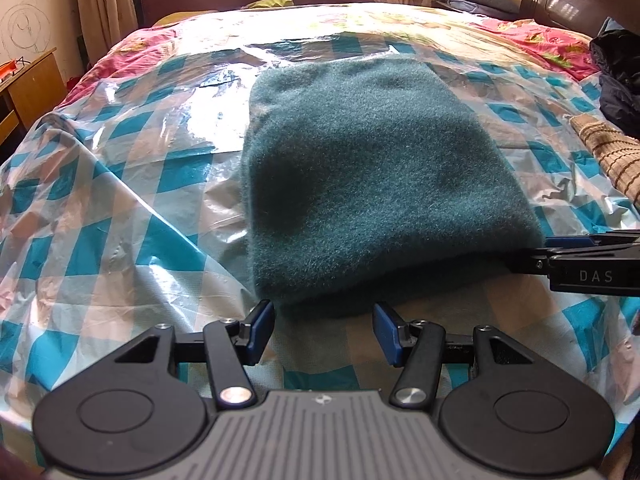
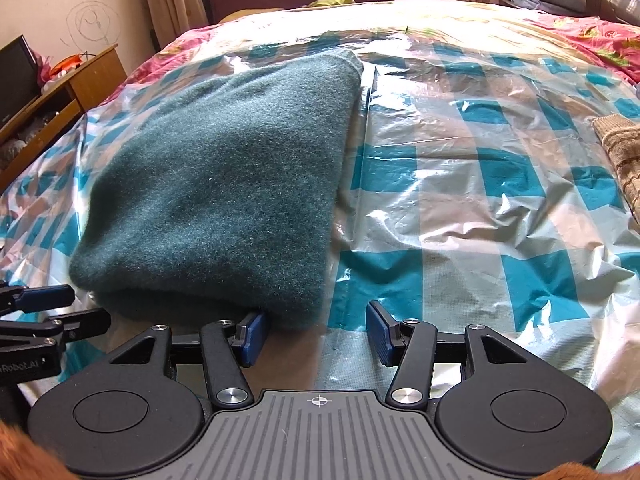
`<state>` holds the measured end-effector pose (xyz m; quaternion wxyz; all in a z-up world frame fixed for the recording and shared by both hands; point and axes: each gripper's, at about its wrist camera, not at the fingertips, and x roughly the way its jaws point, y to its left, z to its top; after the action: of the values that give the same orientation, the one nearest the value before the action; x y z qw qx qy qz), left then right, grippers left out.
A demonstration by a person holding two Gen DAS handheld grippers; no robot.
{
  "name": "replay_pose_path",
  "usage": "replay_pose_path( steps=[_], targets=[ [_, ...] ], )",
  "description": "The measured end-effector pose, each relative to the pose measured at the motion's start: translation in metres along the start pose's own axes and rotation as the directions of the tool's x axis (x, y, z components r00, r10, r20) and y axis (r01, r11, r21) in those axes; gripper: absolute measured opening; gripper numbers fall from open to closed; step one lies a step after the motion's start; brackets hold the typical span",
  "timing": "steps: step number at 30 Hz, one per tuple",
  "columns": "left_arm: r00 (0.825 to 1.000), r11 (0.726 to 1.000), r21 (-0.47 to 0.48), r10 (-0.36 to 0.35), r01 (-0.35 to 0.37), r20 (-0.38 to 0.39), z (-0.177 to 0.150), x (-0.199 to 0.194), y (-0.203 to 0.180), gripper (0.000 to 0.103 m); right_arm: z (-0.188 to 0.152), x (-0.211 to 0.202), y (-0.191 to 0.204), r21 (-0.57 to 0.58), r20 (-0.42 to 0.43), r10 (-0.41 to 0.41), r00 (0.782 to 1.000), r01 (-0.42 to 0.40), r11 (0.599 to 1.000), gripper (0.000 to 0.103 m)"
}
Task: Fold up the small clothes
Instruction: 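Push the folded sweater's edge with both open tools to square it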
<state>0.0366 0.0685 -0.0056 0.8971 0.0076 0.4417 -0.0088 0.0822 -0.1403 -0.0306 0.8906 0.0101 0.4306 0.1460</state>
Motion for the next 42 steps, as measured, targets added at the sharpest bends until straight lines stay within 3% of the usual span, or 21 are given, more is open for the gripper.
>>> replay_pose_path(
  steps=[5, 8, 14, 19, 23, 35, 42],
  targets=[
    [0.996, 0.999, 0.023, -0.025, 0.023, 0.088, 0.019, -0.028, 0.001, 0.059, 0.001, -0.018, -0.004, 0.025, 0.047, 0.021, 0.999, -0.022, 0.999, 0.051],
    [0.990, 1.000, 0.017, -0.017, 0.015, 0.138, 0.048, -0.022, 0.004, 0.060, 0.006, -0.028, -0.005, 0.048, 0.098, 0.043, 0.994, -0.048, 0.998, 0.051],
    [0.983, 0.999, -0.025, 0.026, -0.022, 0.183, 0.111, 0.030, 0.012, 0.060, 0.016, -0.030, -0.004, 0.026, 0.188, 0.041, 0.981, -0.047, 0.999, 0.051],
    [0.977, 0.988, -0.065, 0.152, -0.143, 0.149, 0.140, 0.089, 0.026, 0.061, 0.011, -0.011, -0.016, 0.051, 0.151, 0.040, 0.988, -0.049, 0.998, 0.051],
    [0.979, 0.980, -0.145, 0.159, -0.140, 0.129, 0.129, 0.102, 0.042, 0.074, 0.010, -0.007, -0.021, 0.063, 0.154, 0.083, 0.985, -0.093, 0.994, 0.051],
    [0.962, 0.970, -0.075, 0.240, -0.232, 0.133, 0.118, 0.070, 0.024, 0.074, 0.006, -0.015, -0.029, 0.082, 0.180, 0.103, 0.978, -0.120, 0.989, 0.054],
    [0.974, 0.975, -0.068, 0.215, -0.210, 0.069, 0.069, 0.029, 0.006, 0.074, 0.002, -0.017, -0.021, 0.052, 0.160, 0.095, 0.983, -0.105, 0.993, 0.054]
  ],
)
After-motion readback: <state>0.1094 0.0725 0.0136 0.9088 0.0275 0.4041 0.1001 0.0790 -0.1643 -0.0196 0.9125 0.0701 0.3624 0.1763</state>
